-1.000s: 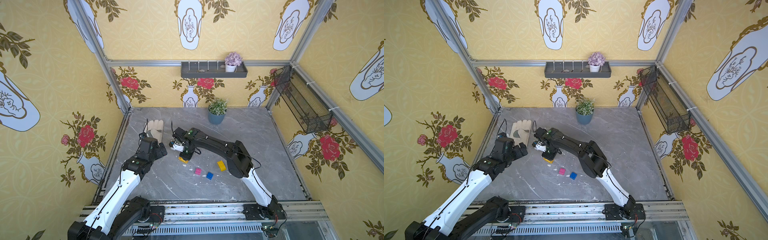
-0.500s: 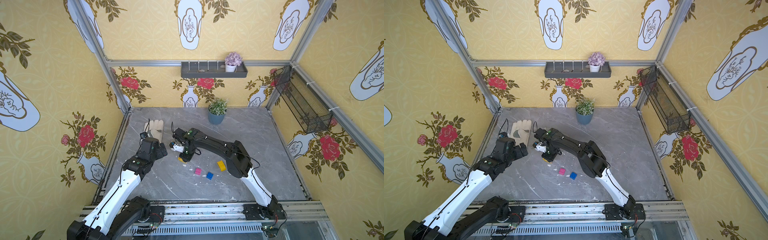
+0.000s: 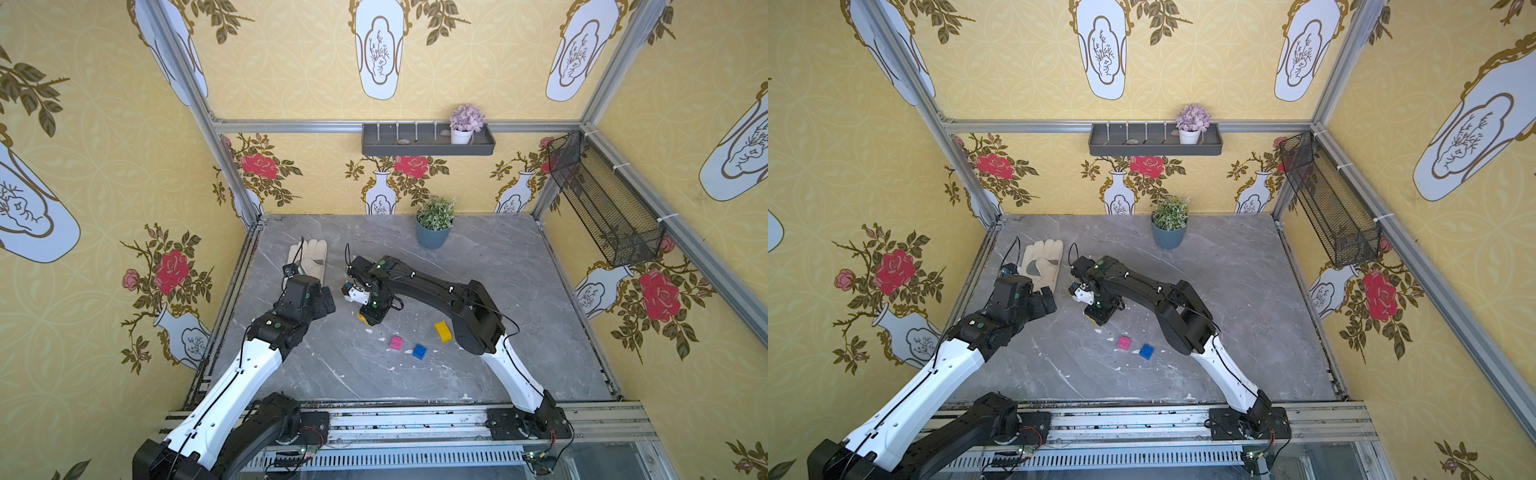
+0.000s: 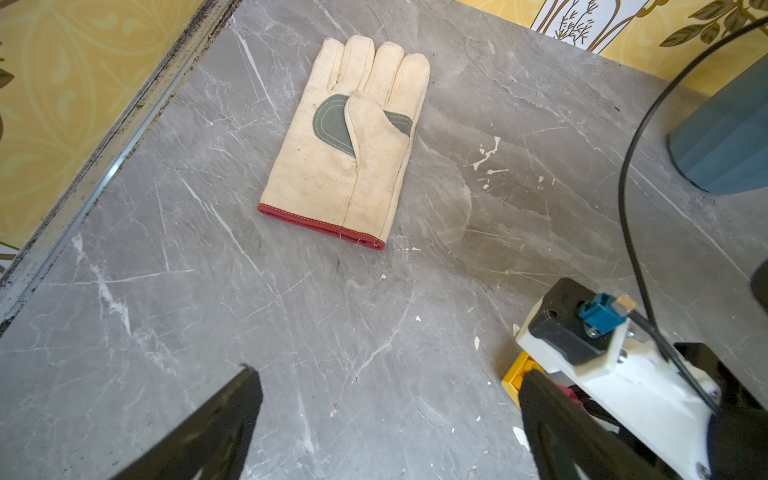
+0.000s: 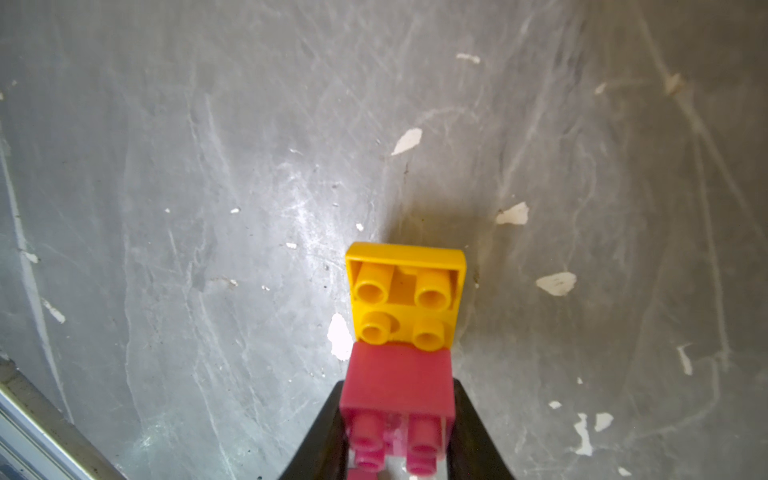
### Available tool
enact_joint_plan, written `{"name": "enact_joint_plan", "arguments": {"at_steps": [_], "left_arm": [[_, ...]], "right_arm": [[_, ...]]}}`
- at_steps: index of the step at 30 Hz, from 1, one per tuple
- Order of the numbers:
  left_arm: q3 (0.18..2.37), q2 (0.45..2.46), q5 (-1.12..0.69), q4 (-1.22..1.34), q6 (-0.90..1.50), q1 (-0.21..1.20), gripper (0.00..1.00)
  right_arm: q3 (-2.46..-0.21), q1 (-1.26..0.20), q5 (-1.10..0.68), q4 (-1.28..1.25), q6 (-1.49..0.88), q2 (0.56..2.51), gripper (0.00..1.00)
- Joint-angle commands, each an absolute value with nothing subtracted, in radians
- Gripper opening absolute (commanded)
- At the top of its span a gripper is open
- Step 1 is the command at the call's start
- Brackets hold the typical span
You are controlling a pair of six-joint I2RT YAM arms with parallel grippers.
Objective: Assemble the letter s with lego
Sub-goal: Assemble the lego brick with the lego brick.
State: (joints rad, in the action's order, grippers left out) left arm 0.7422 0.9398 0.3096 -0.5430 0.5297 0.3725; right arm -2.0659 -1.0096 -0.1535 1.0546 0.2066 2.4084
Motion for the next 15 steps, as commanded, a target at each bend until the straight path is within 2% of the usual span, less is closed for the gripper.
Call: {"name": "enact_joint_plan", "arguments": {"at_steps": [1, 9, 15], "left_arm": [[0.747, 0.942, 0.322, -0.546, 0.521, 0.374, 0.99], [0.750, 0.942, 0.332, -0.552, 0.516, 0.379, 0.99], [0.753, 0.945, 0.329, -0.548, 0.515, 0.383, 0.99]], "right_arm": [[-2.061, -1.011, -0.126, 1.067, 0.183, 2.458, 0.24], [-2.127, -1.012, -0.095, 1.104, 0.165, 2.481, 0.23], [-2.096, -0.993, -0.076, 1.108, 0.137, 2.411, 0.23]]}}
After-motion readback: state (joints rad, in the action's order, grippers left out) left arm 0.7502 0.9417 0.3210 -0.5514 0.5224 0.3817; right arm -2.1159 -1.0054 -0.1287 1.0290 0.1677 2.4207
